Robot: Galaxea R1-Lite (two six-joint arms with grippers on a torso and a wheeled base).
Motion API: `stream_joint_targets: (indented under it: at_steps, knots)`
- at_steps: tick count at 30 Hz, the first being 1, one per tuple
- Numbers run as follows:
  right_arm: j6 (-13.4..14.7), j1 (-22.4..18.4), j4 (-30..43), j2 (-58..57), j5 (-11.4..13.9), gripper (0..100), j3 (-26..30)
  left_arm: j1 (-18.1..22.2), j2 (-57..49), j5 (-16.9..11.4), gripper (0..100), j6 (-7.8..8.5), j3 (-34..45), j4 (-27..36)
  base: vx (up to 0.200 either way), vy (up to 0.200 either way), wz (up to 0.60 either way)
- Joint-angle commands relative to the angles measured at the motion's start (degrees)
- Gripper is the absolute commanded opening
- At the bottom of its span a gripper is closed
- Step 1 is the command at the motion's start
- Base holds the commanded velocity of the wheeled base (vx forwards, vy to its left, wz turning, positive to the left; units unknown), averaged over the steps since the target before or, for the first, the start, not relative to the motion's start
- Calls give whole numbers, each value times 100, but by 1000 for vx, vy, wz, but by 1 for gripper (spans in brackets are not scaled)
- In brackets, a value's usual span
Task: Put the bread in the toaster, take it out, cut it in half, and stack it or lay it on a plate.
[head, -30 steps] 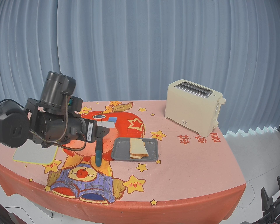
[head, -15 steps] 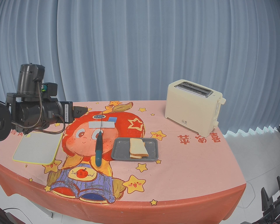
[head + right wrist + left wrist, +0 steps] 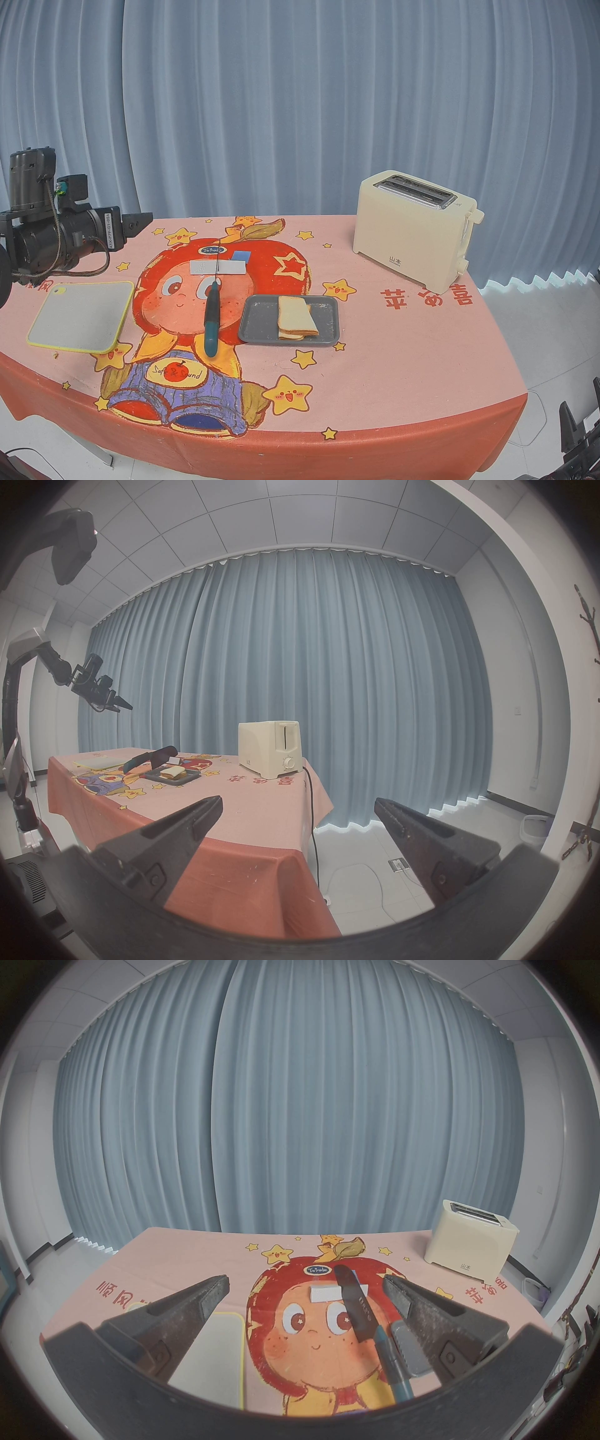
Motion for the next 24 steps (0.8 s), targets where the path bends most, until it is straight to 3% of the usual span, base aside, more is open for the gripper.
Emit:
stream_joint_targets:
  at_steps: [1,9,18,24]
  knots:
    - [-5,2,1,-93,4,100,84,90,-419,25,100,3,391,3,0,0,0]
    - [-5,2,1,-93,4,100,84,20,-1483,-1,100,-58,1586,-33,0,0,0]
    - [4,2,1,-93,4,100,84,64,-1852,25,100,-102,1911,-85,0,0,0]
    - [-5,2,1,-93,4,100,84,81,-1808,87,100,-85,2201,-1087,0,0,0]
